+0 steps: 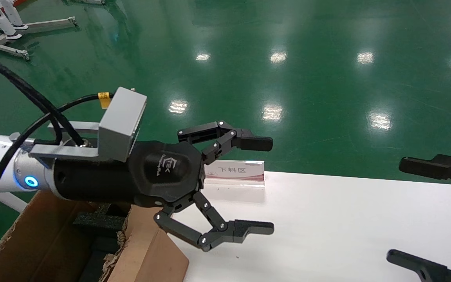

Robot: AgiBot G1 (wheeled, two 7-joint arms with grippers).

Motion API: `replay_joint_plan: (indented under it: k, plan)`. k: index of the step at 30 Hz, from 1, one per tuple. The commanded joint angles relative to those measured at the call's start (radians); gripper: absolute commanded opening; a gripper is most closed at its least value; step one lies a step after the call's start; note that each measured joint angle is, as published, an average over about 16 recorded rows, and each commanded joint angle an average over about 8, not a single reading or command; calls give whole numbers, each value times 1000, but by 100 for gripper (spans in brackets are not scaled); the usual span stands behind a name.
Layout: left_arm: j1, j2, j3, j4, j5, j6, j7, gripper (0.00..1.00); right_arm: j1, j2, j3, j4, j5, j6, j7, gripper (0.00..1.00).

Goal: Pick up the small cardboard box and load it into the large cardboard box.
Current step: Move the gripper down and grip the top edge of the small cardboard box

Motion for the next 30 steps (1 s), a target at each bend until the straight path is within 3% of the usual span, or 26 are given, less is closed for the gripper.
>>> replay_joint_plan:
  k: [1, 30]
  plan:
    - [0, 0, 0, 0, 0, 0, 0, 100, 0, 0, 0, 0, 0, 0, 0, 100]
    - [0, 0, 0, 0, 0, 0, 0, 100, 0, 0, 0, 0, 0, 0, 0, 100]
